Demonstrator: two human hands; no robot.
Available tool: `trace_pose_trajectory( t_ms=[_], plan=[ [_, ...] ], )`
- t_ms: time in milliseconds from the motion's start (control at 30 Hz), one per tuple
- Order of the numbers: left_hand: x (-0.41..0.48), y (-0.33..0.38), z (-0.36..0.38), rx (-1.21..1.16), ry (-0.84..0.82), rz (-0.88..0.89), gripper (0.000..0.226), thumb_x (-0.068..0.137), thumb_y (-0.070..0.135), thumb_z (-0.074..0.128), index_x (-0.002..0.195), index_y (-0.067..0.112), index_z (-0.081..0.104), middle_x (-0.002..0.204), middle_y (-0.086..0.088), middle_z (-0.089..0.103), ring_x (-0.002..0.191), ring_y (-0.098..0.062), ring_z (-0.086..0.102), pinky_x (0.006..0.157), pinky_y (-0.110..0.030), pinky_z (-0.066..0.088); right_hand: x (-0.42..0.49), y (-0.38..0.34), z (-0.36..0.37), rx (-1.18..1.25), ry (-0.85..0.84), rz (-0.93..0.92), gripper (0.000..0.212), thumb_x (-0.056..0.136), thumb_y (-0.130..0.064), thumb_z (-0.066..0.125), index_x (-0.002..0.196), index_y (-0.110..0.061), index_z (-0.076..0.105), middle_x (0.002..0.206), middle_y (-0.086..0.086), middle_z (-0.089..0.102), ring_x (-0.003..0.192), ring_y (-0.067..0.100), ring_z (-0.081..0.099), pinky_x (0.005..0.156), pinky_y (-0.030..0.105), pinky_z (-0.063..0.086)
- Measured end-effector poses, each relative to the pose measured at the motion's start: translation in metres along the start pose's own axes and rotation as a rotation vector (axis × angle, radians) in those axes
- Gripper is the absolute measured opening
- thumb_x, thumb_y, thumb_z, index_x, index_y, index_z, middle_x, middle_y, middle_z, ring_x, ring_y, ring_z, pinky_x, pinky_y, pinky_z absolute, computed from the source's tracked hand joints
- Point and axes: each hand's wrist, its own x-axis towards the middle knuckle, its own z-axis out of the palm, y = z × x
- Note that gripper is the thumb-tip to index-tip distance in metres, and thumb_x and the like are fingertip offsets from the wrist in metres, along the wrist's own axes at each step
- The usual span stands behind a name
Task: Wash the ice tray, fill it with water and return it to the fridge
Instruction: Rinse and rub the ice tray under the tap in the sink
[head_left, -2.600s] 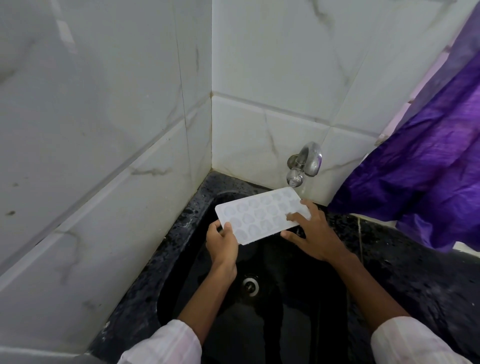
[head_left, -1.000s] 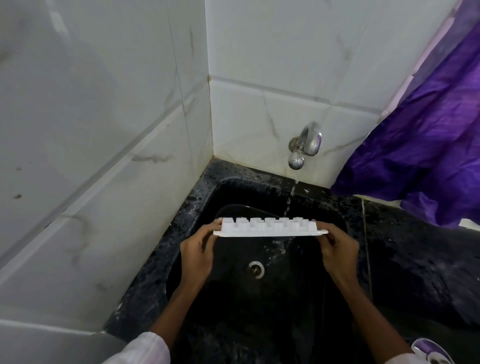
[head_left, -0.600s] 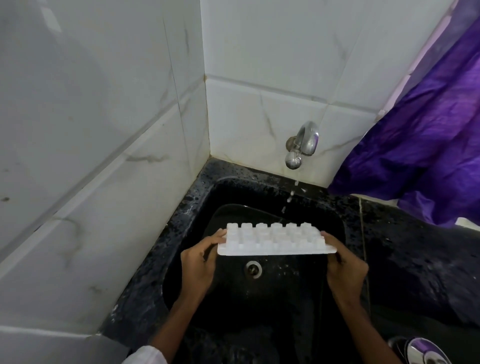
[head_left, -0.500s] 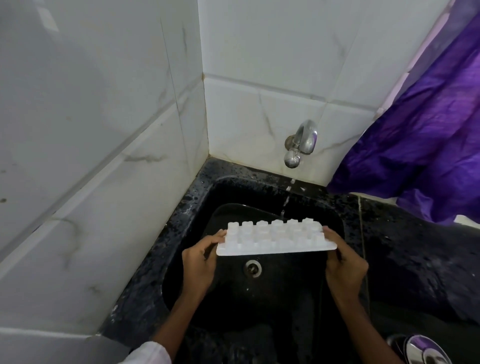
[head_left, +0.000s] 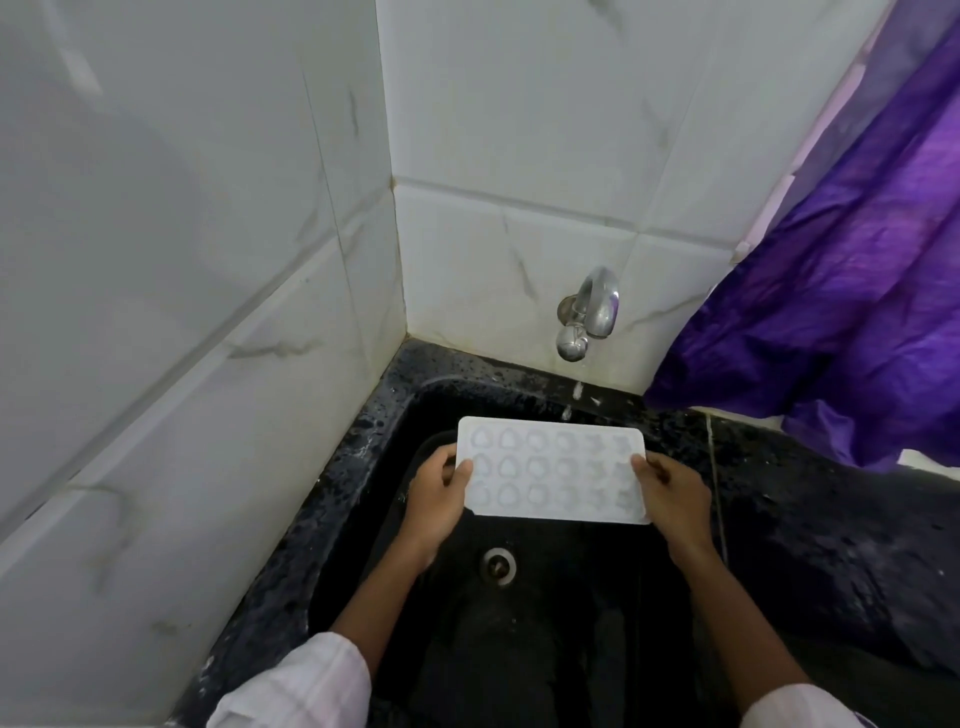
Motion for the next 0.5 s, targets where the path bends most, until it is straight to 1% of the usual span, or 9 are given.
trace_pose_trajectory(
  t_ms=[67,133,200,267,300,333,400,433,500],
  plan=[
    [0.006,0.006,0.002,-0.073,0.008,-0.039,0.021,0.103,0.019,0.053,0.121,0.017,0.063,0.106,-0.003,0.074,0.095,-0.018,0.073,0.082,-0.042,0.062,0.005,-0.009,-0.004,0.01,-0.015,-0.006,0.029,0.093,-0.036,0.059,0.112,-0.017,0.072,0.093,-0.001,0.071,0.094,0.02,0.065,0.091,0.049,0.052],
    [0.01,0.01,0.005,-0.118,0.019,-0.056,0.018,0.103,0.017,0.052,0.116,0.015,0.066,0.104,-0.005,0.075,0.093,-0.018,0.074,0.077,-0.038,0.062,0.01,-0.016,-0.004,0.003,-0.032,-0.031,0.028,0.094,-0.028,0.06,0.117,-0.015,0.068,0.098,0.002,0.069,0.098,0.021,0.063,0.094,0.041,0.05],
    [0.012,0.012,0.007,-0.132,0.038,-0.064,0.017,0.103,0.017,0.052,0.113,0.014,0.066,0.103,-0.006,0.075,0.092,-0.019,0.074,0.073,-0.037,0.063,0.013,-0.021,-0.001,-0.042,-0.02,-0.11,0.032,0.093,-0.019,0.06,0.125,-0.015,0.061,0.118,0.007,0.062,0.112,0.022,0.055,0.098,0.031,0.04],
    [0.013,0.014,0.01,-0.131,0.058,-0.064,0.017,0.103,0.017,0.052,0.111,0.013,0.066,0.101,-0.007,0.075,0.089,-0.019,0.074,0.07,-0.035,0.062,0.014,-0.026,0.004,-0.112,-0.008,-0.207,0.035,0.093,-0.013,0.058,0.128,-0.017,0.058,0.137,0.008,0.046,0.128,0.022,0.04,0.103,0.027,0.028],
    [0.013,0.014,0.011,-0.121,0.07,-0.061,0.017,0.103,0.018,0.051,0.11,0.013,0.066,0.1,-0.007,0.075,0.088,-0.019,0.074,0.068,-0.032,0.061,0.015,-0.029,0.007,-0.135,-0.006,-0.251,0.034,0.093,-0.011,0.057,0.126,-0.017,0.058,0.141,0.007,0.04,0.132,0.022,0.035,0.105,0.026,0.025],
    [0.014,0.015,0.012,-0.113,0.082,-0.059,0.016,0.103,0.018,0.051,0.108,0.014,0.066,0.101,-0.006,0.074,0.088,-0.018,0.073,0.067,-0.031,0.061,0.016,-0.031,0.01,-0.154,-0.011,-0.298,0.032,0.093,-0.012,0.057,0.124,-0.017,0.06,0.143,0.007,0.036,0.133,0.022,0.032,0.107,0.026,0.024],
    [0.015,0.016,0.013,-0.12,0.094,-0.056,0.015,0.104,0.018,0.05,0.108,0.017,0.064,0.102,-0.006,0.074,0.092,-0.018,0.073,0.071,-0.033,0.062,0.018,-0.038,0.015,-0.193,-0.047,-0.398,0.025,0.094,-0.016,0.057,0.118,-0.019,0.063,0.145,0.006,0.034,0.135,0.022,0.032,0.111,0.03,0.027],
    [0.015,0.017,0.013,-0.123,0.095,-0.055,0.015,0.104,0.019,0.05,0.109,0.018,0.064,0.103,-0.006,0.074,0.093,-0.019,0.073,0.072,-0.033,0.063,0.021,-0.04,0.017,-0.213,-0.072,-0.457,0.023,0.094,-0.018,0.057,0.116,-0.02,0.063,0.146,0.006,0.033,0.135,0.023,0.032,0.112,0.034,0.029],
    [0.016,0.019,0.015,-0.114,0.098,-0.051,0.017,0.104,0.019,0.05,0.111,0.017,0.065,0.104,-0.006,0.073,0.093,-0.019,0.073,0.07,-0.031,0.062,0.025,-0.045,0.021,-0.28,-0.112,-0.568,0.021,0.094,-0.02,0.058,0.114,-0.022,0.064,0.147,0.008,0.033,0.135,0.027,0.033,0.112,0.044,0.032]
  ],
)
